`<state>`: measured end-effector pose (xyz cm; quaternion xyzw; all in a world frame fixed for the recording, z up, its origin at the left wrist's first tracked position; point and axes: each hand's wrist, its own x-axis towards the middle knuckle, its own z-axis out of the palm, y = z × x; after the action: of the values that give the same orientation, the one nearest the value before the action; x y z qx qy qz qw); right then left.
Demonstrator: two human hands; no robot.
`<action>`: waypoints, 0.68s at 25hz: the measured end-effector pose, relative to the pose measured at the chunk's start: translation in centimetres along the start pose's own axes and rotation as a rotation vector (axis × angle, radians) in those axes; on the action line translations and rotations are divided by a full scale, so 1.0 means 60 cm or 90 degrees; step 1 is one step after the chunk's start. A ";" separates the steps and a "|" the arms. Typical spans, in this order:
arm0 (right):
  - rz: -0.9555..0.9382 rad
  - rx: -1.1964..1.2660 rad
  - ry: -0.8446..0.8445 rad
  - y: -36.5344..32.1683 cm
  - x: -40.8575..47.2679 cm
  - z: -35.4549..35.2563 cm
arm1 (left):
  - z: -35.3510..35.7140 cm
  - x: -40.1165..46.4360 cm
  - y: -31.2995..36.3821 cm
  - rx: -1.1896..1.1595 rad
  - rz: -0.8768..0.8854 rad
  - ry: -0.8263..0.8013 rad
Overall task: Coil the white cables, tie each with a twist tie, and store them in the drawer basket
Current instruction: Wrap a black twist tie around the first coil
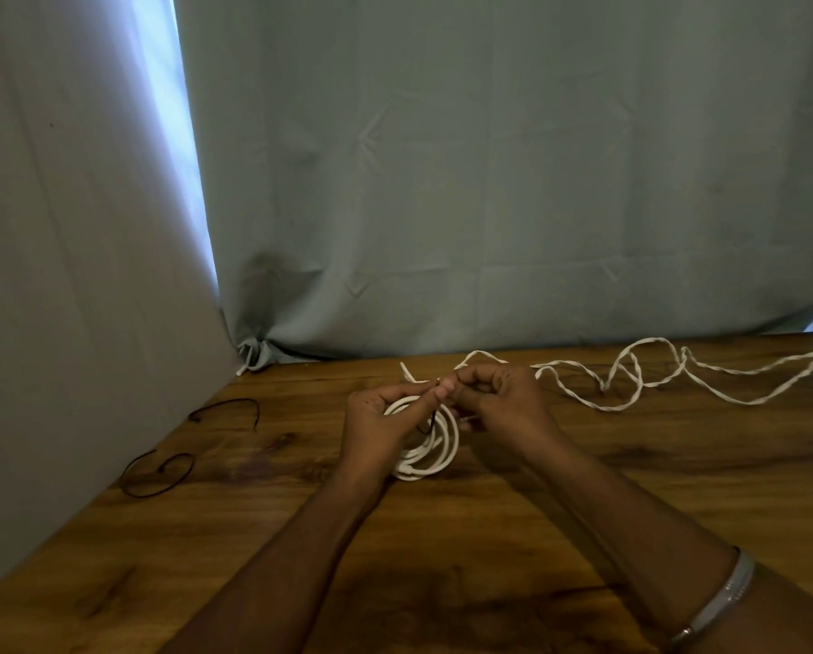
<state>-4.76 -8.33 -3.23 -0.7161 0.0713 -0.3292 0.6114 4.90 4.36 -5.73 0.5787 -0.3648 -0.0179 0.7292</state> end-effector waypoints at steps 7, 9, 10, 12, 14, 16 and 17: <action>-0.135 -0.255 0.062 0.003 0.011 0.001 | 0.005 0.002 -0.001 -0.028 -0.084 0.014; -0.087 -0.206 0.044 -0.001 0.011 -0.002 | 0.006 0.001 0.000 -0.018 -0.093 0.009; -0.053 -0.159 0.032 -0.003 0.009 -0.003 | 0.006 0.000 0.001 -0.022 -0.096 0.001; -0.001 -0.075 0.027 -0.005 0.006 -0.004 | 0.005 -0.001 0.003 -0.038 -0.100 -0.014; 0.022 -0.046 0.030 -0.005 0.005 -0.003 | 0.004 0.000 0.002 -0.044 -0.107 -0.010; 0.001 -0.085 0.019 -0.007 0.006 -0.003 | 0.005 0.002 0.000 -0.039 -0.123 0.008; -0.022 -0.121 0.013 -0.008 0.008 -0.004 | 0.006 0.002 -0.001 -0.033 -0.133 0.017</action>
<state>-4.66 -8.68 -2.58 -0.7688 0.0960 -0.3387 0.5338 4.83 4.00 -5.68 0.5945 -0.2919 -0.0956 0.7431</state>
